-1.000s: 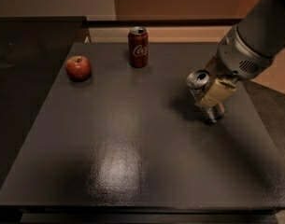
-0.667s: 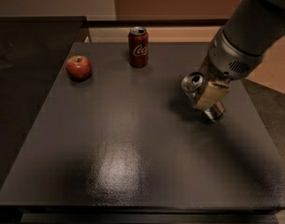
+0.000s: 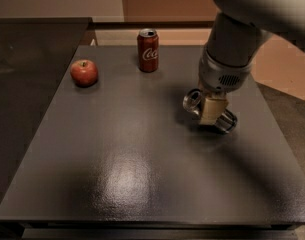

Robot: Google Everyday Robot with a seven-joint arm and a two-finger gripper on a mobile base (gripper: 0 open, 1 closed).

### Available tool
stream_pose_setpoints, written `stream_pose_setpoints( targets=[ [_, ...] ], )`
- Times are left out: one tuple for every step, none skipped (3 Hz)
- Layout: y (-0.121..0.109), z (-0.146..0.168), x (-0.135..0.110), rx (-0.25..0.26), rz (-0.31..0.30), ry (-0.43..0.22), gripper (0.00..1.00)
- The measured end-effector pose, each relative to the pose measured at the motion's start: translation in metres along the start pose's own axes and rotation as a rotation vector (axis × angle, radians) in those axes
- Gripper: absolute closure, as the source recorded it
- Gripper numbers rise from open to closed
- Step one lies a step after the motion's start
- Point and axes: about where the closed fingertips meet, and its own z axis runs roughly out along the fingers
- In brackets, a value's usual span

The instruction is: Knock redbull can over

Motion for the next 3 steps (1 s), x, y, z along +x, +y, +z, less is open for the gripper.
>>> stream_pose_setpoints(
  targets=[
    [0.0007,0.0136,0.0002,-0.025,-0.024,0.052,0.35],
    [0.0000,0.0130,-0.0002,-0.019,-0.024,0.049,0.13],
    [-0.0005,0.0129,-0.0006,-0.014,-0.024,0.048,0.00]
  ],
)
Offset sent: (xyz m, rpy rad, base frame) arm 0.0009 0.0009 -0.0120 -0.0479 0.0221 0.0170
